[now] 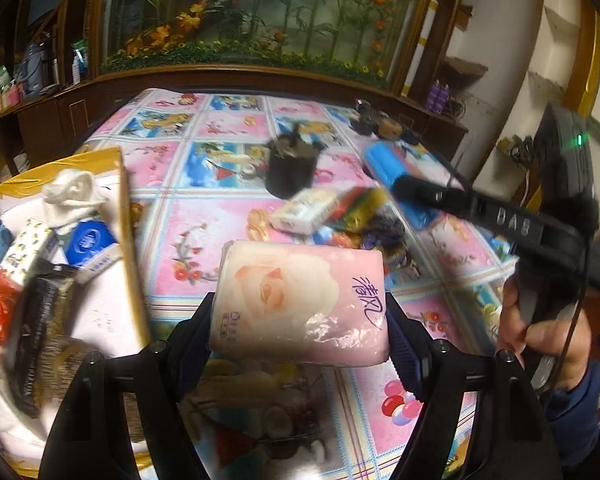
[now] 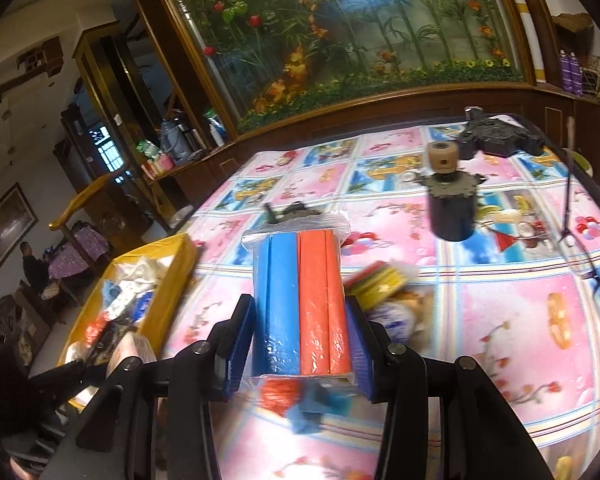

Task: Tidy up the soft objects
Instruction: 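Carry the pink tissue pack and wrapped sticks over the box, then lower both items into the box and open both tools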

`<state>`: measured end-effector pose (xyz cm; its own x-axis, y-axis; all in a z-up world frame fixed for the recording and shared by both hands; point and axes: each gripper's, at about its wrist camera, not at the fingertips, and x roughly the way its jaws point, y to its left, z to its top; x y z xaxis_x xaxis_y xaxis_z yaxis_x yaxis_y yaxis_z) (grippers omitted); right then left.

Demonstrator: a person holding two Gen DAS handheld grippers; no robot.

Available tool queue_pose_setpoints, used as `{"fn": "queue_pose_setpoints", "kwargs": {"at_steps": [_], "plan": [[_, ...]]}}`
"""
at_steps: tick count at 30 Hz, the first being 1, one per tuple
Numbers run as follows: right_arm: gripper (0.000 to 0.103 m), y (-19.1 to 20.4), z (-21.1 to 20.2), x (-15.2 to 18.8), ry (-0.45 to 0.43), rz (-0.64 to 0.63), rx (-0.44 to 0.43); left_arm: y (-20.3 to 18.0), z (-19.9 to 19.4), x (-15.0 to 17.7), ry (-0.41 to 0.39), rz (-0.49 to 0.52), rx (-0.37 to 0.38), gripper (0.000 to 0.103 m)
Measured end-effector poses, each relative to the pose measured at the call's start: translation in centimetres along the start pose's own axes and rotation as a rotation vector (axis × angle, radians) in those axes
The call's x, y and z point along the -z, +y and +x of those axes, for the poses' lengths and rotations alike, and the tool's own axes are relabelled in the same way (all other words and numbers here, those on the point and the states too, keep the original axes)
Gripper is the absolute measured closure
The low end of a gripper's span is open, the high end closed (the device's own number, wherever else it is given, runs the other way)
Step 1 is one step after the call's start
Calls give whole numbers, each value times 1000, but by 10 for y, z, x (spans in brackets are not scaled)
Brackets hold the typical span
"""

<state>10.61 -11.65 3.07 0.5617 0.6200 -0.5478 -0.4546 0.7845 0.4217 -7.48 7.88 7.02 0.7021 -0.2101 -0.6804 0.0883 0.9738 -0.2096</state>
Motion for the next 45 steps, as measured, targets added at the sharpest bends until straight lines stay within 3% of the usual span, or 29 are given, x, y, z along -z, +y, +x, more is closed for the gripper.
{"fn": "queue_pose_setpoints", "kwargs": {"at_steps": [5, 10, 13, 19, 31, 34, 38, 45], "plan": [[55, 43, 18, 5, 29, -25, -89, 44, -33, -9, -64, -84, -53, 26], [55, 89, 46, 13, 97, -66, -165, 103, -59, -10, -114, -168, -178, 26], [55, 123, 62, 20, 137, -113, -201, 142, -63, -9, -109, -231, -262, 26], [55, 179, 92, 28, 177, -201, -213, 200, -54, -10, -56, -326, -358, 26], [53, 209, 162, 24, 285, -201, -173, 217, -45, -2, -28, -338, -372, 26], [52, 204, 162, 25, 283, -200, -177, 220, -46, -1, -35, -357, -351, 25], [34, 197, 153, 22, 263, -173, -211, 221, -47, 1, -33, -374, -332, 24], [34, 188, 126, 16, 202, -165, -251, 210, -60, -1, -62, -371, -326, 19]]}}
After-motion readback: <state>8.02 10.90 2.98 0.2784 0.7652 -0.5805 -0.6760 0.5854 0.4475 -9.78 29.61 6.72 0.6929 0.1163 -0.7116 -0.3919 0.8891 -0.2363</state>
